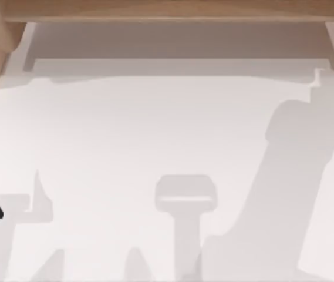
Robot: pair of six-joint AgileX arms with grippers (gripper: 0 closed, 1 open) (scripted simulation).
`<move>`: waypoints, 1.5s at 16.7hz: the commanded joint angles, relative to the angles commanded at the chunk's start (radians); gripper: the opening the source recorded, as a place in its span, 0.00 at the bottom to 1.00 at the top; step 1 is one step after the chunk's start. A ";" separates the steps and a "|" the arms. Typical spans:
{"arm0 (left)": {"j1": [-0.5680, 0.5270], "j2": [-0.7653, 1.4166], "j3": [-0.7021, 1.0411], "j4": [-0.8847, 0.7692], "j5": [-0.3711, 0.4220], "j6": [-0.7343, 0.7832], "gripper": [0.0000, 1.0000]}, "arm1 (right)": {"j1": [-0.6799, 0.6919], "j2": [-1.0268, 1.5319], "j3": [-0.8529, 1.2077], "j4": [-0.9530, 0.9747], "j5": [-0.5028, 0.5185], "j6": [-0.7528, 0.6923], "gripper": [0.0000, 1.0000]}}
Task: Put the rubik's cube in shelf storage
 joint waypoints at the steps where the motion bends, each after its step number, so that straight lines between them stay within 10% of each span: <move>1: 0.000 0.000 0.000 0.000 0.000 0.000 1.00 | 0.000 0.000 0.000 0.000 0.000 0.000 0.00; 14: 0.000 0.000 0.000 0.000 0.000 0.000 1.00 | 0.250 -0.446 -0.359 0.111 0.236 -0.013 0.00; 25: 0.000 0.000 0.000 0.000 0.000 0.000 1.00 | 0.725 -0.588 -0.699 0.845 0.545 -0.003 0.00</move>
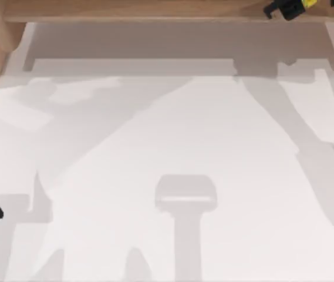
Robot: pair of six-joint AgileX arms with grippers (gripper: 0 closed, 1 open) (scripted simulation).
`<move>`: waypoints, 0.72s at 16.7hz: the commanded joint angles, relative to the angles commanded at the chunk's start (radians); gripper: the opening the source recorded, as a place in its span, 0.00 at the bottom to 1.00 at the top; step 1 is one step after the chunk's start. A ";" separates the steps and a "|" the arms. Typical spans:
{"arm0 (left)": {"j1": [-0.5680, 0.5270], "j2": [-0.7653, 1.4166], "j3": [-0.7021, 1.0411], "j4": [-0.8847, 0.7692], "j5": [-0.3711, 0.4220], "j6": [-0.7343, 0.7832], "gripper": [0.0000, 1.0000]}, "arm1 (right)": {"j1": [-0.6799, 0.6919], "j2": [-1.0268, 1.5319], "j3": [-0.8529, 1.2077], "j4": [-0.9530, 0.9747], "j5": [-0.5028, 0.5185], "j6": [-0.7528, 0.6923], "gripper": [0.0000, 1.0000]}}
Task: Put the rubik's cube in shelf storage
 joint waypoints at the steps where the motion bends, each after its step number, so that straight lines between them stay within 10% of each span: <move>1: 0.000 0.000 0.000 0.000 0.000 0.000 1.00 | 0.031 0.014 -0.015 0.098 0.030 0.003 0.00; 12: 0.000 0.000 0.000 0.000 0.000 0.000 1.00 | 0.337 0.319 -0.098 1.149 0.288 0.085 0.00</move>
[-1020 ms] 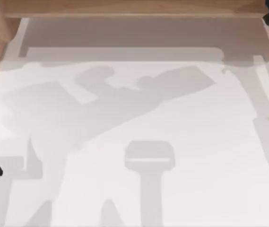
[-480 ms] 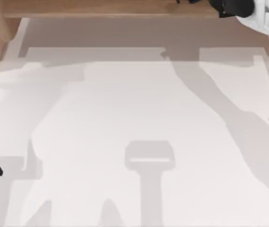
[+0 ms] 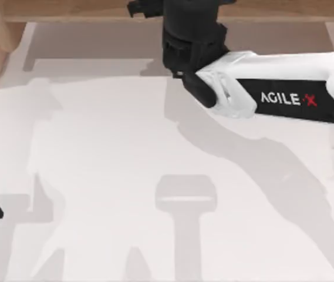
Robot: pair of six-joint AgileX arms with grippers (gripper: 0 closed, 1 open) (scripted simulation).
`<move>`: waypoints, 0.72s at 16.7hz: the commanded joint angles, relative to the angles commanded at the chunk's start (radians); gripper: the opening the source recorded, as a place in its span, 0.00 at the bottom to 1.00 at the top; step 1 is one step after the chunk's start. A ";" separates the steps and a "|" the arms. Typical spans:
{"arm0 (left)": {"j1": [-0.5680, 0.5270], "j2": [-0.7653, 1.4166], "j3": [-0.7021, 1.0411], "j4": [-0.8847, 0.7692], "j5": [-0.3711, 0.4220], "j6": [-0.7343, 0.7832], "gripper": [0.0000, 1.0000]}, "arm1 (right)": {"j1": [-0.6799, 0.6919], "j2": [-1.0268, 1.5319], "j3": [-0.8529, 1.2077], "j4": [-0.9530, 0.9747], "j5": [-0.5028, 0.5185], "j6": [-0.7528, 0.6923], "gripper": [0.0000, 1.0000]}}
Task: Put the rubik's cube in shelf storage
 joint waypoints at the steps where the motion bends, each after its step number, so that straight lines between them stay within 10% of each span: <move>1: 0.000 0.000 0.000 0.000 0.000 0.000 1.00 | 0.024 0.034 -0.004 0.078 0.015 0.011 0.00; 12: 0.000 0.000 0.000 0.000 0.000 0.000 1.00 | 0.139 0.214 -0.015 0.431 0.074 0.078 0.00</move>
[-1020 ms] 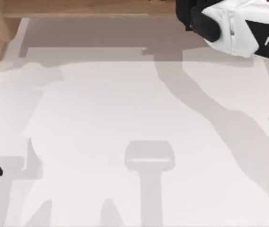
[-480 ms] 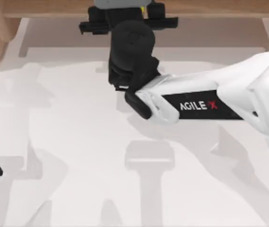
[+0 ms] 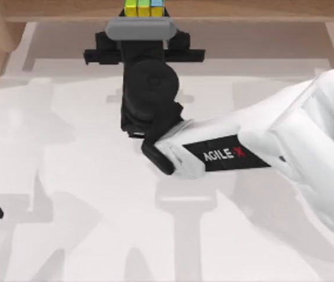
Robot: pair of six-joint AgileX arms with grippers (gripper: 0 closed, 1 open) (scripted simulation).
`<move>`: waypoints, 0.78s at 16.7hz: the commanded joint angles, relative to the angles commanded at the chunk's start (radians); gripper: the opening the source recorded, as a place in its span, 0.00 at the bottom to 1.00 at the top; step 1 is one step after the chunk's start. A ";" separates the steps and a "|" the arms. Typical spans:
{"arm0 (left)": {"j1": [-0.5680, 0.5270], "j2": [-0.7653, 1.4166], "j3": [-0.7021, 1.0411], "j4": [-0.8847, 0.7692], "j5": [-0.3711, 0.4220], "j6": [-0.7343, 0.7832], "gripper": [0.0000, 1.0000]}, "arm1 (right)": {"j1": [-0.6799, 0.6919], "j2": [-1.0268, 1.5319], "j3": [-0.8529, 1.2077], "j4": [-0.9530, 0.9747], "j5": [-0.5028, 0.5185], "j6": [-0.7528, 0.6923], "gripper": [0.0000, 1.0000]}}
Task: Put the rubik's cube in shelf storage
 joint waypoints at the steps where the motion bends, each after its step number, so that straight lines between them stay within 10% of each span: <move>1: 0.000 0.000 0.000 0.000 0.000 0.000 1.00 | 0.000 0.000 0.000 0.000 0.000 0.000 0.00; 13: 0.000 0.000 0.000 0.000 0.000 0.000 1.00 | -0.056 0.109 0.243 -0.141 -0.053 0.018 0.00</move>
